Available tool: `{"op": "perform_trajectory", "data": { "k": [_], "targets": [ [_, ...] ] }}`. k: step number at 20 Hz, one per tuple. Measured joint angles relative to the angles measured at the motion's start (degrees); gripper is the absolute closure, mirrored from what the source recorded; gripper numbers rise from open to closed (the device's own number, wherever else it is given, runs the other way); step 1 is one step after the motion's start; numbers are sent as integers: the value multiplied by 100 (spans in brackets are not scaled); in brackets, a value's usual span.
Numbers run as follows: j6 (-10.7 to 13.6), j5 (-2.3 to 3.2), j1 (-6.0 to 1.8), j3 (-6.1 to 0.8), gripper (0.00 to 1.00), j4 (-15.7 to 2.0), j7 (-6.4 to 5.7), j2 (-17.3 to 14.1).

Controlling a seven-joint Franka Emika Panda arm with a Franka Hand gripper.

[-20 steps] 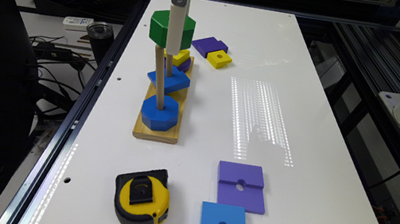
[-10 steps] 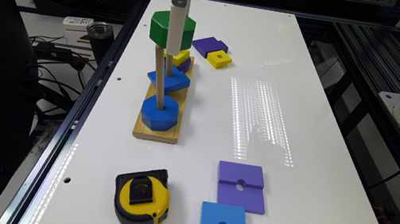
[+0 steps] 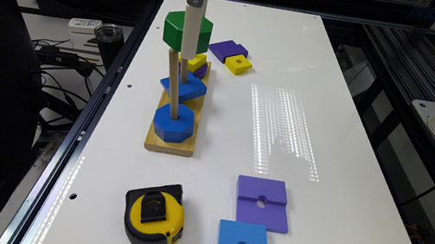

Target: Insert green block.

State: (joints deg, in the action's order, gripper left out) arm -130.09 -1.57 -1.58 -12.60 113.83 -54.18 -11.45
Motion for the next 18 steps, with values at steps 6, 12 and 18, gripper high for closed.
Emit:
{"op": "perform_trajectory", "data": {
  "k": [6, 12, 18],
  "targets": [
    [-12, 0, -2, 0, 100, -3, 0, 0],
    [-31, 0, -2, 1, 100, -8, 0, -1],
    [-167, 0, -3, 3, 100, -32, 3, -55]
  ]
}}
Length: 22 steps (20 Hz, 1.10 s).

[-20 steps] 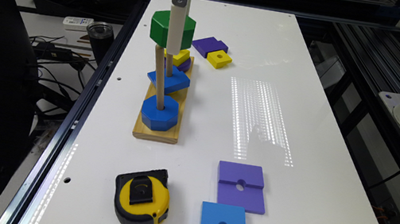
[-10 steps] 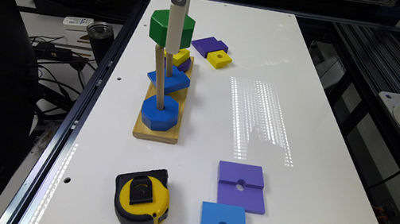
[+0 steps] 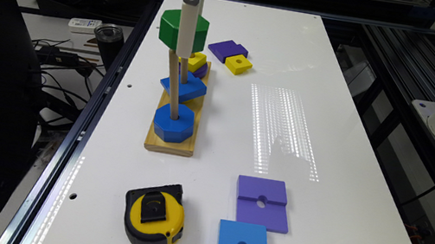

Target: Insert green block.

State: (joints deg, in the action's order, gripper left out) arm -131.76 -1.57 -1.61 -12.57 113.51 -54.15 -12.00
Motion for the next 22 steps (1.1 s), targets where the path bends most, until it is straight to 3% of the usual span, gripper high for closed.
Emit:
{"op": "perform_trajectory", "data": {
  "k": [8, 18, 22],
  "targets": [
    [-37, 6, 1, 1, 100, -412, 9, -361],
    [-37, 6, 3, -1, 100, -425, 9, -371],
    [-21, 6, 14, -41, 100, -425, 0, -371]
  ]
}}
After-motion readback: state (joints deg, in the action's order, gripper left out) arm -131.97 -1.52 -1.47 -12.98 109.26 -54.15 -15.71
